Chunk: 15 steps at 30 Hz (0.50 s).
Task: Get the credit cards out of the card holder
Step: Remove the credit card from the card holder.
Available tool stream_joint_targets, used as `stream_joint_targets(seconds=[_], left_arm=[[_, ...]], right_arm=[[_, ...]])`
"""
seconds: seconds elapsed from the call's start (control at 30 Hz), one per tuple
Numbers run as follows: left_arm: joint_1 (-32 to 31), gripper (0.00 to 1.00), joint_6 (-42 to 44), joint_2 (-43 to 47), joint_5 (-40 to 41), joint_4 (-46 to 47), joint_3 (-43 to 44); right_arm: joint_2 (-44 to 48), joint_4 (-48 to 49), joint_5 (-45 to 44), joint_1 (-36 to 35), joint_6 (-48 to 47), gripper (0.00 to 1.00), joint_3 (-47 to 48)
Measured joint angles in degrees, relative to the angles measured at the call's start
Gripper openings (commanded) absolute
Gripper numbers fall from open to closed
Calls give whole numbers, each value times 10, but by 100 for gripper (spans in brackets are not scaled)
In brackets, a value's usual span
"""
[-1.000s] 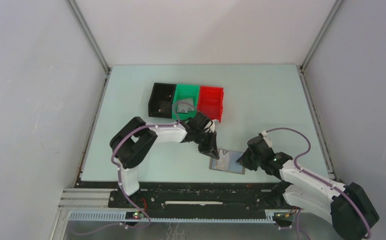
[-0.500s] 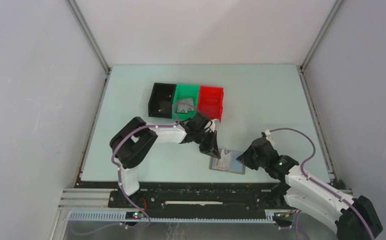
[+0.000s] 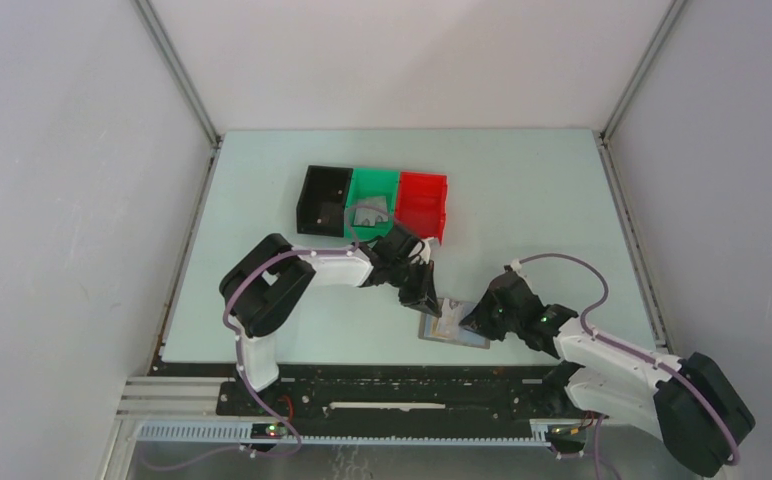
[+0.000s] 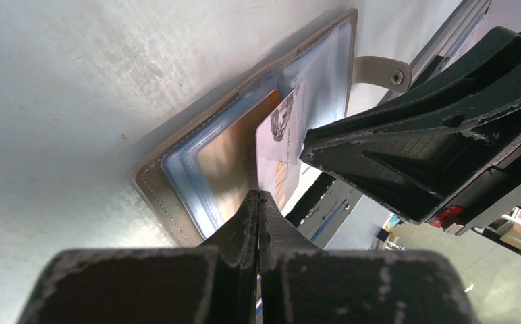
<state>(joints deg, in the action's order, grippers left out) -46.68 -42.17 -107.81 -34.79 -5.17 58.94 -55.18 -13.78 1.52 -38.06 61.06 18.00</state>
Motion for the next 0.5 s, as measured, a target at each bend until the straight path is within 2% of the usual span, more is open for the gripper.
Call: stream_joint_targets(seconds=[0.2,0.37,0.5], left_arm=[[0,30,-3,0,-1,0,0],[0,31,-5,0,-4,2,0],[0,27,-5,0,-6,4,0]], right_arm=[[-33,30,9,-2,0,27,0],[-43,45,15,-2,0,27,0],[-47,52,18,-2,0,27,0]])
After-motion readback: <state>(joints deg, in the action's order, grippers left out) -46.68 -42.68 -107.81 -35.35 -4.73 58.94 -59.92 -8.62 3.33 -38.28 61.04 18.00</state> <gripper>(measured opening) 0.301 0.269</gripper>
